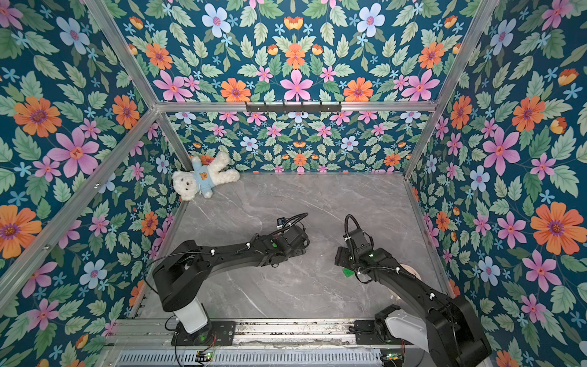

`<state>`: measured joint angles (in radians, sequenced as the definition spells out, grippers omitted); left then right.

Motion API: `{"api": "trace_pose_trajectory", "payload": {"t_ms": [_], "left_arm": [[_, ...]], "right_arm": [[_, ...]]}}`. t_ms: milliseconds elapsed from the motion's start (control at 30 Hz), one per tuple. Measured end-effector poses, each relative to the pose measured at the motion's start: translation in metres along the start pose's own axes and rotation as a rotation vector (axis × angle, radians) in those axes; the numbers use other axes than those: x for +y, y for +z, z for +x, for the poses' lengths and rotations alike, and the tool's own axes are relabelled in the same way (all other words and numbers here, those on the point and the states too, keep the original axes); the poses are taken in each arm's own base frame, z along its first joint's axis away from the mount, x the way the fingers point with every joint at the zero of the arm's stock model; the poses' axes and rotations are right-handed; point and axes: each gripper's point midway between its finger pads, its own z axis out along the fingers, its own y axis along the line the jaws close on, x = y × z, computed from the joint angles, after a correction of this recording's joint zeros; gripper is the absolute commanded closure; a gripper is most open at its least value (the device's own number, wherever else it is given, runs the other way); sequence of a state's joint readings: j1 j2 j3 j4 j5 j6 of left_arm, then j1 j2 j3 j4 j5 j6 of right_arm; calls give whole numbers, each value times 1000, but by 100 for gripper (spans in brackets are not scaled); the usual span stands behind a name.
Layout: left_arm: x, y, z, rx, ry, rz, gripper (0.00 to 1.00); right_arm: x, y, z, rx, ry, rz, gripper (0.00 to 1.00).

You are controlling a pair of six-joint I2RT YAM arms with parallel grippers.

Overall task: Assemble the letter v with lego
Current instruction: Adjust the lego brick at the center of the board.

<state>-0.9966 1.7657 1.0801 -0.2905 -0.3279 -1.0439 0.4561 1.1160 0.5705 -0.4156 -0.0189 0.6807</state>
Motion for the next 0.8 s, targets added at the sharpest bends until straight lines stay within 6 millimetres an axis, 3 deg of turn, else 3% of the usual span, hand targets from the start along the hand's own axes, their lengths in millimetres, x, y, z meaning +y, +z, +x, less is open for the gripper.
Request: {"api": "trace_pose_trajectory", "payload": {"t_ms": [133,333,633,733,800], "left_arm": [[6,7,4,-1,-2,-36,28],[29,19,5,6,-15,-91,45],[47,27,-3,8,25,-133,48],[62,23,-6,8,10,-145,47],[71,20,-9,6,5,-155,40]], "right_arm": [[-1,0,1,-9,-6,-15,24],[-2,1,1,-9,-11,-20,24],[-2,3,2,-9,-18,-20,24],[-1,3,2,-8,-20,-25,24],[-1,3,2,-5,-21,-26,24]]}}
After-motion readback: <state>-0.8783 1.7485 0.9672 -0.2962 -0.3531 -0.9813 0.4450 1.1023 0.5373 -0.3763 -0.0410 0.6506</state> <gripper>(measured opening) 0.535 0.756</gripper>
